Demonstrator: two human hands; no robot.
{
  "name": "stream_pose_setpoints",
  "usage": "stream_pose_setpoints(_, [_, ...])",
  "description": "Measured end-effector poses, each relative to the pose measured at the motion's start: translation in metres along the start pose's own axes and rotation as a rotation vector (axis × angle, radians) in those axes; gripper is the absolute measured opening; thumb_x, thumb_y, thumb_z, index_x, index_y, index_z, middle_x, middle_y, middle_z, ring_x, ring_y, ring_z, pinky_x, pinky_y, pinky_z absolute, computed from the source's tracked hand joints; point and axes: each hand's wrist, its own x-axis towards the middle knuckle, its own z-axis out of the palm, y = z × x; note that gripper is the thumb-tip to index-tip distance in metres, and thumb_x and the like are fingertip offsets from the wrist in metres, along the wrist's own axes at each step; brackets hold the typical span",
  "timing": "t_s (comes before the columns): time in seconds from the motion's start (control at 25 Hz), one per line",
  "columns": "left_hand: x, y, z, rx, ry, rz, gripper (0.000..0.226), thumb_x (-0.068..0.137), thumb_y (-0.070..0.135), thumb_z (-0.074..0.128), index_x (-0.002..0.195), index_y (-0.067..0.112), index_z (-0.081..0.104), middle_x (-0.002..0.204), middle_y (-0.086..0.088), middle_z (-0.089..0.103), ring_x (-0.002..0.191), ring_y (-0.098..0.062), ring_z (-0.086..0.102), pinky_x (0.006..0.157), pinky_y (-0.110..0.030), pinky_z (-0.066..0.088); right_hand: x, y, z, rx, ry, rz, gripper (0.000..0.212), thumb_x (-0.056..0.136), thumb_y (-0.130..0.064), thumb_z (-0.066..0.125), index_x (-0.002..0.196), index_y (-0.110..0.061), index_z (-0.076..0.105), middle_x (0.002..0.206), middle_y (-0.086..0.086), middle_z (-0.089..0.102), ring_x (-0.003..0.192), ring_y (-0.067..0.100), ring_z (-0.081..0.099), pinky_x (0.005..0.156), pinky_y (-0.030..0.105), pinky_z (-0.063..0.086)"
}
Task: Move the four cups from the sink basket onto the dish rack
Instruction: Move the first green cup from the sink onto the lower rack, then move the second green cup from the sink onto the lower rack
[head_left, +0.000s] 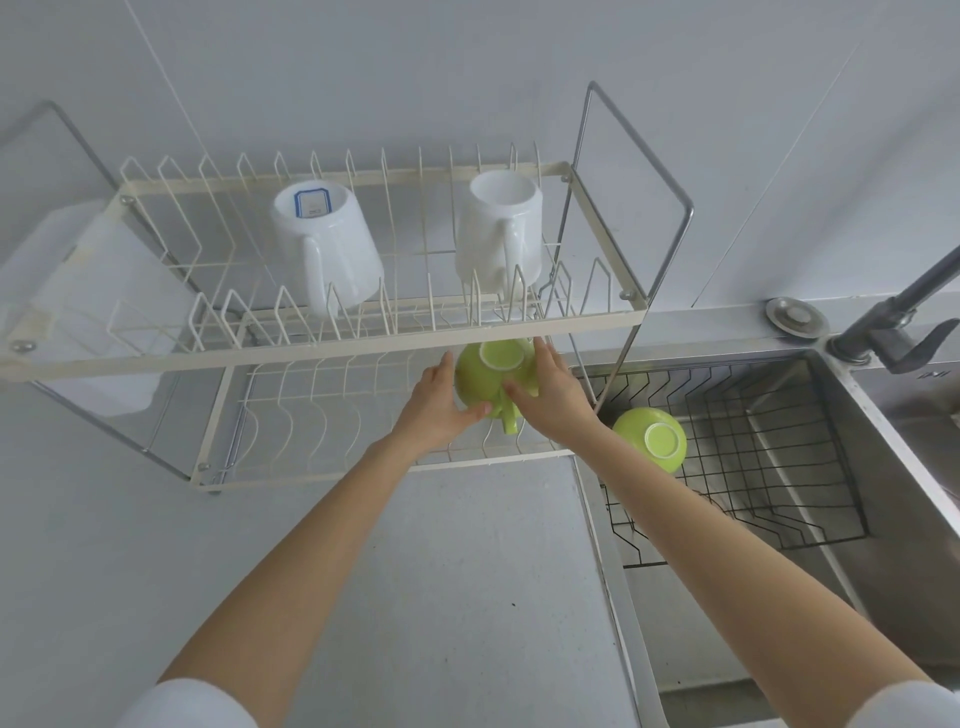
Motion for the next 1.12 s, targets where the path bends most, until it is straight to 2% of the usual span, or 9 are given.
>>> stream_pose_setpoints(0.12, [-0.018, 0.002, -0.003, 0.066, 0.038, 0.019, 0.081, 0.086, 0.034, 0.057, 0.146, 0.007, 0.009, 0.147, -0.018, 0.029, 0.129, -0.033, 0.042, 0.105, -0.043, 0.038, -0.02, 0.001, -0.004, -0.078, 0.008, -0.105, 0.07, 0.093, -0.029, 0.049, 0.148, -0.011, 0.009, 0.158, 0.01, 0.012, 0.145, 0.026, 0.015, 0.116, 0.039, 0.019])
stream_pose_setpoints(0.24, [-0.046, 0.005, -0.005, 0.331, 0.091, 0.087, 0.064, 0.09, 0.035, 0.048, 0.143, 0.009, 0.022, 0.148, -0.012, 0.033, 0.131, -0.031, 0.039, 0.104, -0.042, 0.035, -0.044, 0.005, -0.008, -0.192, -0.038, -0.183, 0.067, 0.093, -0.028, 0.048, 0.147, -0.011, 0.012, 0.157, 0.01, 0.016, 0.145, 0.025, 0.014, 0.117, 0.038, 0.019])
stream_pose_setpoints(0.32, [-0.066, 0.009, -0.003, 0.495, 0.117, 0.119, 0.059, 0.091, 0.037, 0.043, 0.142, 0.012, 0.027, 0.149, -0.009, 0.032, 0.133, -0.029, 0.038, 0.108, -0.042, 0.031, -0.064, 0.012, -0.011, -0.273, -0.073, -0.209, 0.067, 0.093, -0.029, 0.048, 0.148, -0.013, 0.013, 0.157, 0.009, 0.016, 0.146, 0.025, 0.01, 0.118, 0.039, 0.017])
stream_pose_setpoints(0.4, [-0.084, 0.012, 0.003, 0.565, 0.113, 0.117, 0.057, 0.091, 0.038, 0.041, 0.141, 0.014, 0.03, 0.152, -0.007, 0.03, 0.135, -0.028, 0.036, 0.111, -0.042, 0.026, -0.082, 0.021, -0.014, -0.345, -0.084, -0.233, 0.065, 0.093, -0.03, 0.047, 0.147, -0.014, 0.015, 0.157, 0.009, 0.018, 0.146, 0.025, 0.011, 0.119, 0.04, 0.017])
stream_pose_setpoints(0.6, [-0.12, 0.027, 0.03, 0.573, 0.101, 0.125, 0.059, 0.092, 0.041, 0.039, 0.143, 0.015, 0.026, 0.152, -0.005, 0.03, 0.136, -0.026, 0.034, 0.113, -0.041, 0.024, -0.122, 0.052, -0.029, -0.414, -0.074, -0.223, 0.063, 0.093, -0.03, 0.048, 0.146, -0.014, 0.019, 0.156, 0.007, 0.022, 0.146, 0.024, 0.012, 0.119, 0.038, 0.015])
stream_pose_setpoints(0.8, [-0.134, 0.057, 0.066, 0.561, 0.052, 0.173, 0.059, 0.092, 0.039, 0.038, 0.143, 0.013, 0.025, 0.15, -0.005, 0.034, 0.135, -0.025, 0.037, 0.11, -0.038, 0.029, -0.144, 0.091, -0.048, -0.405, -0.1, -0.159, 0.062, 0.093, -0.029, 0.048, 0.146, -0.014, 0.02, 0.155, 0.008, 0.024, 0.146, 0.026, 0.012, 0.118, 0.04, 0.013])
stream_pose_setpoints(1.12, [-0.12, 0.123, 0.124, 0.54, 0.01, 0.166, 0.061, 0.093, 0.04, 0.037, 0.145, 0.014, 0.019, 0.154, -0.009, 0.025, 0.142, -0.023, 0.025, 0.115, -0.041, 0.022, -0.142, 0.165, -0.099, -0.445, -0.134, -0.122, 0.062, 0.093, -0.032, 0.046, 0.146, -0.014, 0.019, 0.156, 0.009, 0.022, 0.146, 0.026, 0.011, 0.119, 0.04, 0.013])
